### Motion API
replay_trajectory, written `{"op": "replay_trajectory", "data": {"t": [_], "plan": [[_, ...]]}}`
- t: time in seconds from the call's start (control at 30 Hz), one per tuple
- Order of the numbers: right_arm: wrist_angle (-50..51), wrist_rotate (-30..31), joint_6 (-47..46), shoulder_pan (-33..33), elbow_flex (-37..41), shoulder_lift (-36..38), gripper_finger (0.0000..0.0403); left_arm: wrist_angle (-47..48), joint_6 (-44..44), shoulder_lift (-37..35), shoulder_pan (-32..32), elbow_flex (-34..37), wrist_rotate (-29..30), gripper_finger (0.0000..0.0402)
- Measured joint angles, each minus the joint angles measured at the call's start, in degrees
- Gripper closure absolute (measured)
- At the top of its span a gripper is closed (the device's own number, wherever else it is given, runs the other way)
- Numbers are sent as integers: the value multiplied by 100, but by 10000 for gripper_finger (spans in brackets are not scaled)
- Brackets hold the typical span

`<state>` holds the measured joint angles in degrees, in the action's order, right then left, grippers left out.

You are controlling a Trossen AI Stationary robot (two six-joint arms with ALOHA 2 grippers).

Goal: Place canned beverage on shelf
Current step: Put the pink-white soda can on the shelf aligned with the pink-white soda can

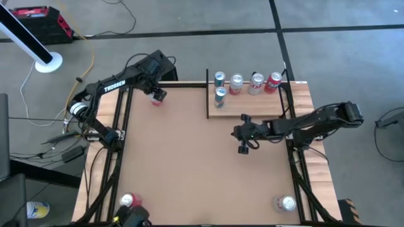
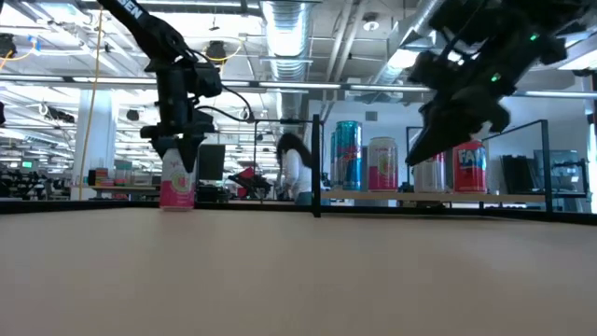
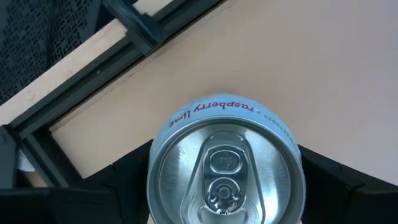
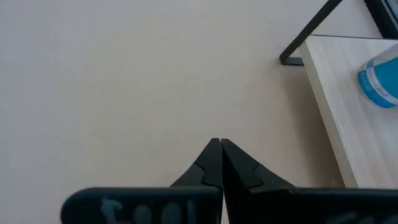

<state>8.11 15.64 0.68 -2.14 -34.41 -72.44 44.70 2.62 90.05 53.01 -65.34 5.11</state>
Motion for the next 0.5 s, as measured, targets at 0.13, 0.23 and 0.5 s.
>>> {"op": "replay_trajectory", "data": {"t": [0.13,0.23,0.5], "plan": [[387,146,-246,-303,0,437,382,433,-3,-124,-297,-43,-467,124],[598,284,-400,-598,0,729,382,735,63,-299,-713,-113,-986,124],[1001,1204,-754,-1395,0,1266,382,854,1191,-676,-2919,-138,-1433,124]]}}
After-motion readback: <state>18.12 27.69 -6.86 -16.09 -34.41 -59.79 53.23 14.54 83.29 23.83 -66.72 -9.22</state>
